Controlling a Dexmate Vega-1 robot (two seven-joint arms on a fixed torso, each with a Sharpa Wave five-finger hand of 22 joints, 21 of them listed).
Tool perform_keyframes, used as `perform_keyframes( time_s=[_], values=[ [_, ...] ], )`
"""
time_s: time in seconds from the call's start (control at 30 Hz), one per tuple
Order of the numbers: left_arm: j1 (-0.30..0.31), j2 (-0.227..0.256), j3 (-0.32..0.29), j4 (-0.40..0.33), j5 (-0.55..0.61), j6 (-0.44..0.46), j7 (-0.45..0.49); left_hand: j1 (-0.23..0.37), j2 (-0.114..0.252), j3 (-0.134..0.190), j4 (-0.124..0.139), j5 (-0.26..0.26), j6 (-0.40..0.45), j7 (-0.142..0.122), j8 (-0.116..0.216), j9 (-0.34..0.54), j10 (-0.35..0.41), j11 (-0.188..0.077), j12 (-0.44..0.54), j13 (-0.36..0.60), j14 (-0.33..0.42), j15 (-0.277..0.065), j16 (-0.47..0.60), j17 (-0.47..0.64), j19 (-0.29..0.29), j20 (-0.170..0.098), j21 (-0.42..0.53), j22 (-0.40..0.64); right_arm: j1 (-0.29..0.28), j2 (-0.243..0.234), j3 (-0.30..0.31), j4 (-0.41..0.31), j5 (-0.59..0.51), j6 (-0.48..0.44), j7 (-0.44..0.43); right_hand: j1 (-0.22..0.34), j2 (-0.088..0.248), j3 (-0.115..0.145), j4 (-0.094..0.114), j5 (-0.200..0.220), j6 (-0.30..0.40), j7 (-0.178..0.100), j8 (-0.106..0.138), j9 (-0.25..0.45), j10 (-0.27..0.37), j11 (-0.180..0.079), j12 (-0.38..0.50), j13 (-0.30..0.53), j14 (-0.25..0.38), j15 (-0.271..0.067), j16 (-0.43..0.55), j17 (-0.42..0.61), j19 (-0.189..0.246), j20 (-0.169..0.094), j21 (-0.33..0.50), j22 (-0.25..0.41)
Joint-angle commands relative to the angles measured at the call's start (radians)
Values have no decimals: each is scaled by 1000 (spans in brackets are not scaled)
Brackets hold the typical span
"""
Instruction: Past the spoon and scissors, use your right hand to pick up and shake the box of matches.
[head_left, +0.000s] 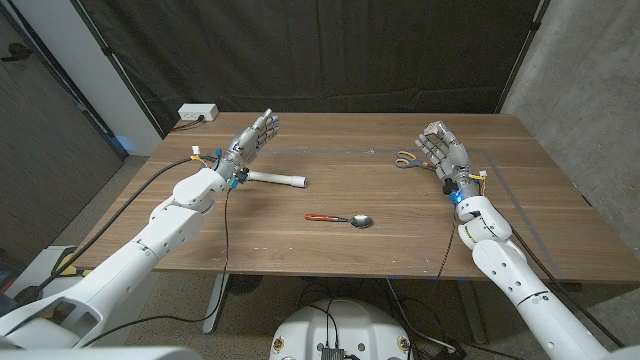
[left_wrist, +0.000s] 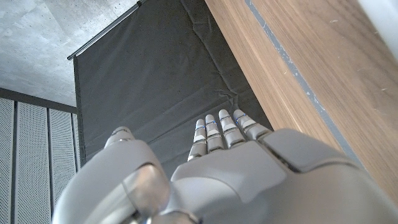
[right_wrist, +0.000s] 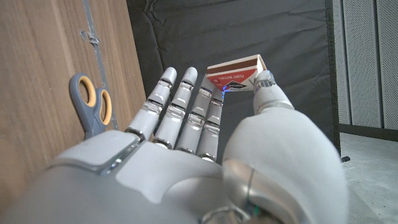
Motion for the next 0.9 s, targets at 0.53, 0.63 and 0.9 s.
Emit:
perform_keyframes(
  time_s=[0.53,0.63,0.9],
  values=[
    [12,-1,-3,-14,2,-1,16,9,2,-9,2,-5,11,1,1,2,9,-3,-2,5,5,-2,0,3,-1,4,0,4,108,-337,-225,-277,-1052,-343,-473,31,30,2,-3,2,123,-143,-10,1,84,-106,-26,4,-60,-98,-26,2,-35,-1,-14,2],
    [16,1,-3,-21,2,2,19,9,2,-10,2,-5,11,1,0,2,9,-3,-2,5,6,-2,0,3,-1,4,0,4,125,-360,-250,-283,-1106,-348,-434,32,32,3,-4,2,124,-156,-14,0,80,-113,-31,4,-70,-98,-26,4,-72,-13,-29,2],
    [43,12,-17,-42,-2,5,40,10,2,-11,2,-5,13,2,1,2,9,-5,-2,5,6,-1,0,3,-1,4,0,4,170,-404,-320,-340,-1261,-477,-319,54,41,14,-15,6,123,-164,-20,-2,69,-120,-41,5,-91,-108,-27,4,-104,-17,-40,2]
  ],
)
